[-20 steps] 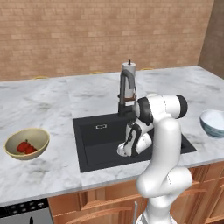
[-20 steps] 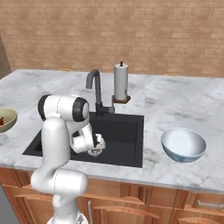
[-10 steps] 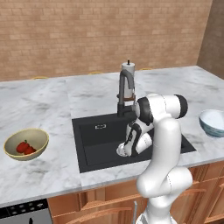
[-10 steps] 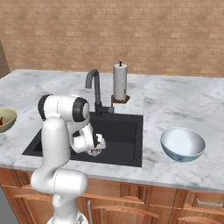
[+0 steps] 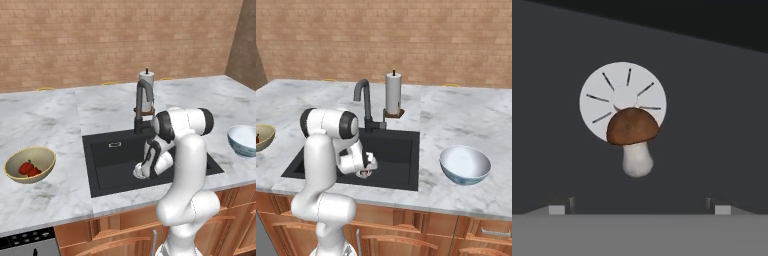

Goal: Pick the bell peppers from the cabinet and place them in one bowl. Pick the mushroom from the sink and place it in the other bowl.

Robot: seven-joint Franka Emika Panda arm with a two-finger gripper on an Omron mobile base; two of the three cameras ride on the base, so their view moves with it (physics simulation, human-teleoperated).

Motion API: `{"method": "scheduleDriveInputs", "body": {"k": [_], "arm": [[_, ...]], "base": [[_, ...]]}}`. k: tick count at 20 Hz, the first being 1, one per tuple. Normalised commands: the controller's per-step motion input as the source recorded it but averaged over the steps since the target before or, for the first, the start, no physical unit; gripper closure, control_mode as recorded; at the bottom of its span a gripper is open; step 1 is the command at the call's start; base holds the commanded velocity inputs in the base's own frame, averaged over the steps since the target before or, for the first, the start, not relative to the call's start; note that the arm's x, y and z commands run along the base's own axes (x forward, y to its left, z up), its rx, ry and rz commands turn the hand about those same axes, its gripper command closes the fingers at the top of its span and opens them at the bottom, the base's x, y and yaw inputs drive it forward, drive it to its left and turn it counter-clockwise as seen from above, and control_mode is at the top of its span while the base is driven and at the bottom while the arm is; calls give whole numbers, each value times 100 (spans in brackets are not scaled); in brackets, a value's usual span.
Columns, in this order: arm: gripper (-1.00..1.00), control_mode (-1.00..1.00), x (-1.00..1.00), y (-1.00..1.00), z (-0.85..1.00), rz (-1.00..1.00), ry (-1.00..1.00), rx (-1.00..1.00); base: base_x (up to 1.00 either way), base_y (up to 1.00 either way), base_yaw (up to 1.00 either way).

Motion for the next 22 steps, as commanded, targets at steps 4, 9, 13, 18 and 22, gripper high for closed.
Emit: {"method": "scheduleDriveInputs", "body": {"k": [4, 9, 13, 18, 22], "arm": [[-100, -100, 29, 0, -7, 0, -1, 0], [-100, -100, 23, 2, -41, 0, 3, 0], [-100, -100, 31, 1, -66, 2, 4, 0], [-100, -100, 29, -5, -45, 1, -3, -1], [100, -100, 5, 0, -32, 0, -1, 0]], "base": [[0, 0, 0], [0, 0, 0], [0, 0, 0], [0, 0, 0], [0, 0, 0]]}}
